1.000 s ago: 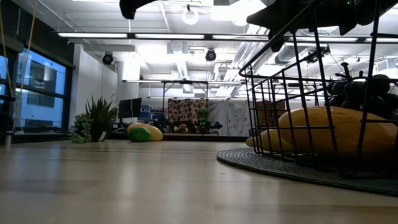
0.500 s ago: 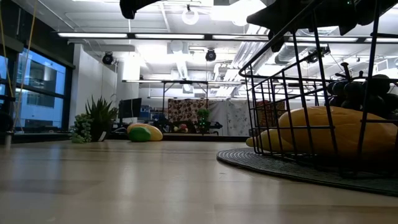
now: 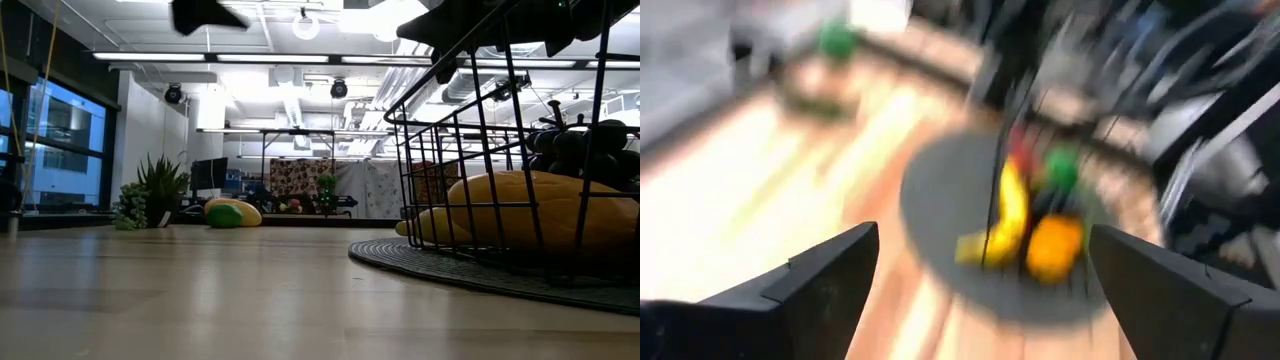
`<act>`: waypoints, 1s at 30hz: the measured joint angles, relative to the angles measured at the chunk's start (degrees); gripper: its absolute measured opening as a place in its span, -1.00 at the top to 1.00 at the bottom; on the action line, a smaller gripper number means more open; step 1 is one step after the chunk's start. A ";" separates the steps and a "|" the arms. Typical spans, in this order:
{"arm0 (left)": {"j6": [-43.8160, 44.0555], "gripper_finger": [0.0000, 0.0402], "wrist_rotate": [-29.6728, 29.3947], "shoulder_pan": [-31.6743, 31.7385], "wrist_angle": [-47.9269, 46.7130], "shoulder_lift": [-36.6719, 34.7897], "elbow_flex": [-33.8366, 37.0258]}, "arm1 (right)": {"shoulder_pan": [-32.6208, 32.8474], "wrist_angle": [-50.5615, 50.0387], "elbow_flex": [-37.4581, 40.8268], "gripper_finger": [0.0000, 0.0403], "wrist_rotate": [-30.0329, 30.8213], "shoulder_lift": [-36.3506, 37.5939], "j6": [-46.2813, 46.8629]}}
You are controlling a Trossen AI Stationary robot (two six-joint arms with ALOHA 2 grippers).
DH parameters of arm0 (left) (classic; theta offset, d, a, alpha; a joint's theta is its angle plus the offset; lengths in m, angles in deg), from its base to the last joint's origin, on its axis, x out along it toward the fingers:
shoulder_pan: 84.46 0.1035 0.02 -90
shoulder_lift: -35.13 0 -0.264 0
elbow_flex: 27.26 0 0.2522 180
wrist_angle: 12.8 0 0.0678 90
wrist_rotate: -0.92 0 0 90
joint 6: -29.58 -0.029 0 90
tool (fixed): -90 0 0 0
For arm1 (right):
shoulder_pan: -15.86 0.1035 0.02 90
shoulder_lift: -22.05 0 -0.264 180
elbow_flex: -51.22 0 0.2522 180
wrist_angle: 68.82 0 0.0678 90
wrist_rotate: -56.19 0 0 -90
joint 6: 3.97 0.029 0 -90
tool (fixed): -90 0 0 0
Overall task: Build produce basket
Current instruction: Put the green lime into the black basket
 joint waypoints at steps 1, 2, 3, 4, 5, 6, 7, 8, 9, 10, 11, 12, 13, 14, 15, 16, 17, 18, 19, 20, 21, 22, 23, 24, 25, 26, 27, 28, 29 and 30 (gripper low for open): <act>3.27 -0.75 0.00 -0.76 -5.54 1.46 -2.17 | 0.00 -0.03 0.00 1.00 0.00 0.00 -0.02; 6.77 -0.75 0.06 -1.54 -10.85 3.17 -4.31 | 0.00 -0.11 0.00 1.00 0.00 0.00 -0.15; 10.51 -0.75 0.29 -2.30 -15.88 4.91 -6.07 | 0.00 -0.19 0.00 1.00 0.02 0.00 -0.48; 14.51 -0.75 1.13 -3.04 -20.58 6.57 -7.59 | 0.00 -0.36 0.00 1.00 0.02 0.00 -0.98; 17.96 -0.75 2.31 -3.84 -24.88 8.06 -8.76 | 0.00 -0.68 0.00 1.00 0.02 0.00 -1.39; 21.33 -0.75 3.76 -4.71 -28.85 9.51 -9.62 | 0.00 -1.03 0.00 1.00 0.04 0.00 -1.47; 24.54 -0.75 5.27 -5.62 -31.70 10.81 -10.06 | 0.00 -1.37 0.00 1.00 0.04 0.00 -1.48; 27.69 -0.75 7.04 -6.68 -34.28 12.03 -10.11 | 0.00 -1.72 0.00 1.00 0.04 0.00 -1.48; 30.39 -0.75 8.65 -7.76 -36.82 13.26 -10.10 | 0.00 -2.05 0.00 1.00 0.04 0.00 -1.49; 32.66 -0.75 10.20 -8.98 -38.84 14.43 -10.07 | 0.00 -2.39 0.00 1.00 0.04 0.00 -1.49; 34.58 -0.75 11.47 -10.30 -40.78 15.50 -10.07 | 0.00 -2.70 0.00 1.00 0.04 0.00 -1.49; 36.39 -0.75 12.41 -11.70 -42.77 16.49 -10.07 | 0.00 -2.91 0.00 1.00 0.04 0.00 -1.50; 38.14 -0.75 13.26 -13.09 -44.45 17.42 -10.07 | 0.00 -3.03 -0.02 1.00 0.04 0.00 -1.50; 39.76 -0.75 14.07 -14.49 -45.77 18.34 -10.07 | 0.00 -3.07 0.00 1.00 0.04 0.00 -1.50; 41.22 -0.75 14.87 -15.78 -46.70 19.15 -10.07 | 0.00 -3.12 -0.02 1.00 0.04 0.00 -1.50; 42.62 -0.75 15.88 -17.04 -47.43 19.84 -10.07 | 0.00 -3.11 0.00 1.00 0.04 0.00 -1.50; 43.85 -0.75 17.13 -18.31 -47.95 20.52 -10.07 | 0.00 -3.12 -0.01 1.00 0.04 0.00 -1.50; 44.99 -0.75 18.61 -19.42 -48.17 21.17 -10.07 | 0.00 -3.12 0.00 1.00 0.04 0.00 -1.50; 46.06 -0.75 20.61 -20.48 -48.35 21.77 -10.07 | 0.00 -3.12 0.00 1.00 0.04 0.00 -1.50; 46.77 -0.75 22.78 -21.52 -48.45 22.39 -10.04 | 0.00 -3.13 -0.01 1.00 0.04 0.00 -1.50; 47.03 -0.75 25.33 -22.52 -48.43 22.94 -9.82 | 0.00 -3.14 0.00 1.00 0.04 0.00 -1.50; 47.05 -0.75 28.01 -23.48 -48.51 23.43 -9.39 | 0.00 -3.14 0.00 1.00 0.04 0.00 -1.50; 47.11 -0.75 30.33 -24.55 -48.51 23.76 -8.72 | 0.00 -3.16 0.00 1.00 0.04 0.00 -1.52; 47.81 -0.75 32.37 -25.58 -48.52 24.20 -7.99 | 0.00 -3.16 0.00 1.00 0.04 0.00 -1.52; 48.90 -0.75 34.20 -26.62 -48.46 24.53 -7.15 | 0.00 -3.24 0.00 1.00 0.04 0.00 -1.50; 49.97 -0.75 35.67 -27.62 -48.40 24.72 -6.15 | 0.00 -3.36 -0.01 1.00 0.01 0.00 -1.50; 51.00 -0.75 36.64 -28.75 -48.26 24.74 -5.23 | 0.00 -3.39 -0.01 1.00 -0.02 0.00 -1.52; 52.36 -0.75 37.66 -29.71 -47.62 24.71 -4.25 | 0.00 -3.42 -0.01 1.00 -0.04 0.00 -1.52; 53.99 -0.75 38.73 -30.48 -46.34 24.65 -3.17 | 0.00 -3.51 -0.02 1.00 -0.05 0.00 -1.52; 55.53 -0.75 39.26 -31.24 -44.76 24.69 -2.14 | 0.00 -3.63 -0.02 1.00 -0.05 0.00 -1.52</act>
